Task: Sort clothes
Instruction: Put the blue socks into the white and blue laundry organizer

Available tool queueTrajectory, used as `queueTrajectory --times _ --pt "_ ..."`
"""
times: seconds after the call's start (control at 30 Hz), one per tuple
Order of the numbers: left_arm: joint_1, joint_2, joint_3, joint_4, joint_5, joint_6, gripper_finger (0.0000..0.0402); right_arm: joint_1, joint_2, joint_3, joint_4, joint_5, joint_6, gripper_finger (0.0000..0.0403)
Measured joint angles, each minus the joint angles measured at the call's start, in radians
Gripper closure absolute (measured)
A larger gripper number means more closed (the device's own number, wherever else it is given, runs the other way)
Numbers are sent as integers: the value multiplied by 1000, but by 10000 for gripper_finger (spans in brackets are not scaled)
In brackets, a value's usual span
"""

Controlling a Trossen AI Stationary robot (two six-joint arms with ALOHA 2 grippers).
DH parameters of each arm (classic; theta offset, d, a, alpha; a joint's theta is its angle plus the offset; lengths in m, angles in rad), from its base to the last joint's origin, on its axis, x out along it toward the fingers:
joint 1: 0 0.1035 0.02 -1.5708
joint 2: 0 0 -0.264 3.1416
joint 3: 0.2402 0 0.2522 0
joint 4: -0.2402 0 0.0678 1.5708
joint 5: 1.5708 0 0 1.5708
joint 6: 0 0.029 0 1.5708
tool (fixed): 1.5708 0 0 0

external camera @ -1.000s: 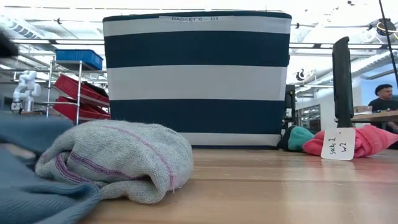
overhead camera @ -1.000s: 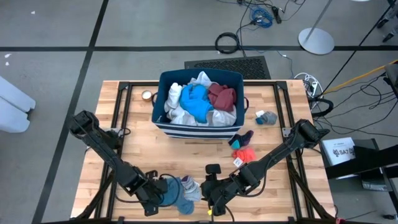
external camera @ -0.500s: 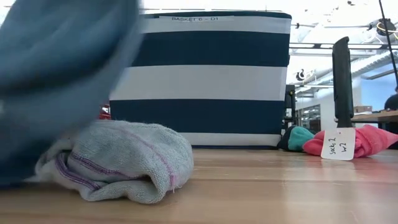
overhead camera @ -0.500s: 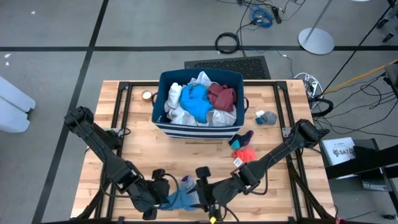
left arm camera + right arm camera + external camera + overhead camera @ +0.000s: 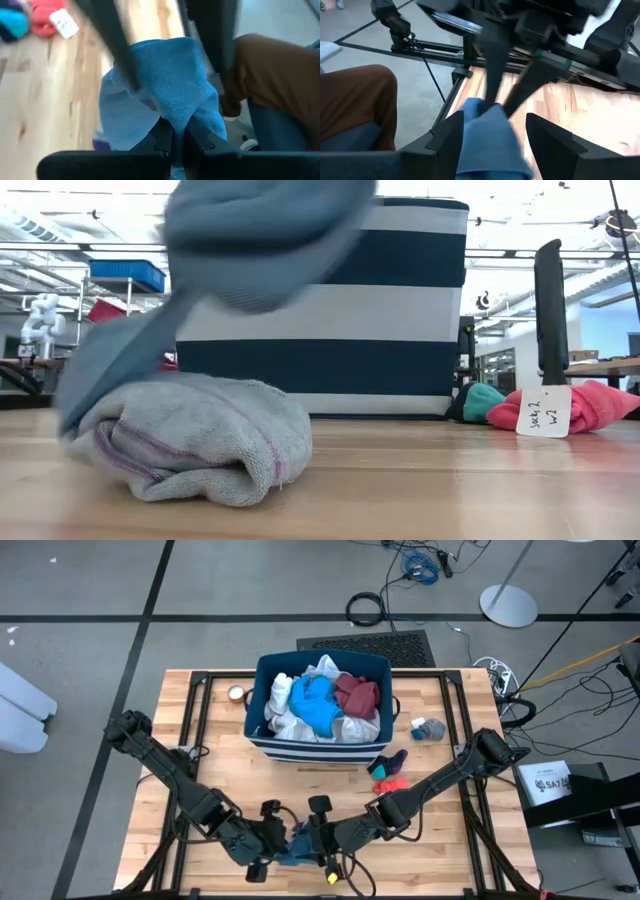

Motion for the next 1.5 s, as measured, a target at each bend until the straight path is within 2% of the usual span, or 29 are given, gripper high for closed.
queueTrajectory --times 0.3,0.53,0.67,0.8,0.87,0.9,1.07,1.23,1.33,1.5 --pt "21 0 0 27 30 39 382 -9 0 0 -78 -6 68 202" --pt "28 0 0 27 29 45 382 -11 0 0 -89 -57 102 207" --pt "34 0 0 29 28 45 382 -11 0 0 -90 -57 99 248" --pt "34 0 0 28 7 62 375 -11 0 0 -89 -57 91 330" --pt "33 1 0 26 7 97 359 -11 0 0 -91 -55 87 376" --pt "33 1 0 25 7 112 348 -11 0 0 -95 -54 83 387" --pt "31 0 1 -5 5 123 275 -11 0 0 -160 -52 97 392" --pt "38 -58 1 -201 18 112 233 -11 -21 4 -246 -6 98 398" --pt "37 -108 1 -305 -37 94 230 -16 -67 5 -263 32 85 398" --pt "4 -194 -16 -390 -276 121 229 -31 -200 5 -264 160 -27 398"
